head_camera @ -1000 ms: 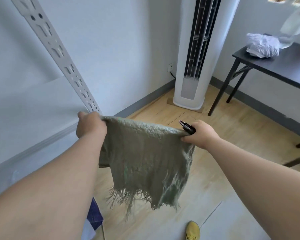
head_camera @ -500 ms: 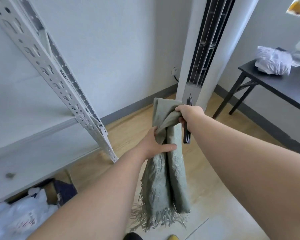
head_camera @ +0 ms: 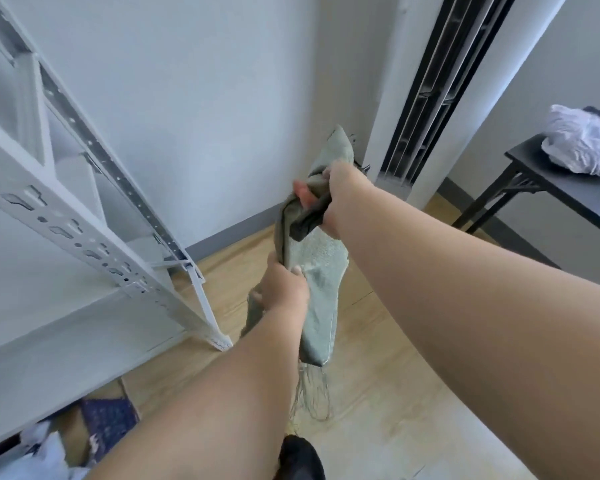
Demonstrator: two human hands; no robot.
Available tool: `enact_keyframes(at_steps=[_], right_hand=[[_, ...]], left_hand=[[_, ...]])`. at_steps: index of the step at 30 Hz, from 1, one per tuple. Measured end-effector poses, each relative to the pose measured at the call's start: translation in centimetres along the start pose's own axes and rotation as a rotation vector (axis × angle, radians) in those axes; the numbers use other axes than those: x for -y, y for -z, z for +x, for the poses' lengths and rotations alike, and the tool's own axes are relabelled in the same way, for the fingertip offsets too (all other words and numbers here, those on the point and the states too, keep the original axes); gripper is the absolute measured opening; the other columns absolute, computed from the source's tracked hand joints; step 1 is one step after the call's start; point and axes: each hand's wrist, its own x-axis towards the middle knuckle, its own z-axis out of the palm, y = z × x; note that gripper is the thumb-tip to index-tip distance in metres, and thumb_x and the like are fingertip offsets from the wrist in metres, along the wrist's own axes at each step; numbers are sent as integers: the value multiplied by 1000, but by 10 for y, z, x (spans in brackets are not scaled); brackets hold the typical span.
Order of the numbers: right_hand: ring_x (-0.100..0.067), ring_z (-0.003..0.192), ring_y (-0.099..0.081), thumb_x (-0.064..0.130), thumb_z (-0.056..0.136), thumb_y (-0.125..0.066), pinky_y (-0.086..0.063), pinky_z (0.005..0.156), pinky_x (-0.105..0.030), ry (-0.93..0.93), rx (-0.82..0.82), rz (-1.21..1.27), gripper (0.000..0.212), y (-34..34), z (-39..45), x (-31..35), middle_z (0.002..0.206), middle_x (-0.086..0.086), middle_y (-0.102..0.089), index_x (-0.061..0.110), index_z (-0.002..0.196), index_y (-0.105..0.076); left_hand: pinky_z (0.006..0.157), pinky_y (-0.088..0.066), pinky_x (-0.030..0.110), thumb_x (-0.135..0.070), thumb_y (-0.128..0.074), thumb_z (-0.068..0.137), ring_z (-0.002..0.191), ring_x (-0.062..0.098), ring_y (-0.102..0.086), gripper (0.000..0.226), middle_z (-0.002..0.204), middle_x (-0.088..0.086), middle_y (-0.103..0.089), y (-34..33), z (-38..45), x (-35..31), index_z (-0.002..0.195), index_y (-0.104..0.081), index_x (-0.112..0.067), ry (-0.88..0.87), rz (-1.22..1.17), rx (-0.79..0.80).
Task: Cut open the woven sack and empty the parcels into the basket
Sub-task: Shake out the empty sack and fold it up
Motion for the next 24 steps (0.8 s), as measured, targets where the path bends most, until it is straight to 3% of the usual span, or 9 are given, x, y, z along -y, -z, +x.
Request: enact_keyframes(at_steps=[2,4,7,11,13,16,19,21,24], right_hand=[[-15,69,-67,26,94,-60,-50,49,-18,17,32,3,24,-6,11,16,68,-6,-65,7,82,-51],[-11,51,-61,40,86,-70,-51,50,-18,132,46,-71,31,-4,26,27,74,-5,-73,12,96,-59],[-9,52,-59,39,83,-72,-49,52,-19,221,-32,-211,31,11,47,27,99,-4,-72,18,101,-59],[-9,59,-60,34,84,-70,-51,62,-26,334,-189,-484,20,36,84,15,89,2,-67,24,100,-64],[-14,68,-62,36,84,-67,-56,75,-33,364,-270,-598,22,52,104,8,89,1,-66,26,103,-63],[-22,82,-62,44,81,-67,-55,88,-42,265,-359,-664,36,76,128,-6,93,0,-65,26,111,-60],[-18,69,-57,46,78,-73,-55,82,-38,142,-285,-661,42,85,141,-19,79,1,-61,27,111,-55],[-16,65,-54,43,78,-76,-53,79,-36,105,-195,-674,37,82,146,-24,73,1,-58,27,103,-53],[-14,61,-51,44,77,-77,-52,65,-30,100,-58,-688,36,73,151,-20,74,0,-55,23,92,-52]], left_hand=[[103,-40,47,-31,-44,99,113,38,-54,29,118,16,-62,16,33,-11,117,-51,-10,-40,13,27],[99,-44,46,-33,-42,100,114,39,-54,34,122,17,-58,27,58,-24,120,-50,-6,-89,36,75],[93,-50,43,-25,-45,97,104,35,-60,32,117,14,-62,42,87,-45,124,-53,-11,-179,-102,126],[81,-51,35,-18,-51,95,92,29,-61,29,102,9,-63,65,113,-69,124,-55,-13,-136,-287,226],[68,-44,31,-16,-53,90,74,24,-54,20,82,8,-55,80,123,-80,109,-58,-11,-44,-397,193],[79,-47,37,-10,-55,73,79,26,-54,7,81,12,-53,106,132,-93,79,-58,-10,61,-697,89],[75,-52,38,-3,-46,75,69,25,-56,10,72,12,-53,132,143,-98,75,-54,-7,86,-917,44],[66,-52,32,-8,-46,71,65,24,-55,8,72,11,-53,145,144,-101,75,-53,-10,76,-931,50],[62,-57,27,-16,-43,88,66,20,-64,23,71,6,-66,157,140,-106,75,-61,-12,53,-919,38]])
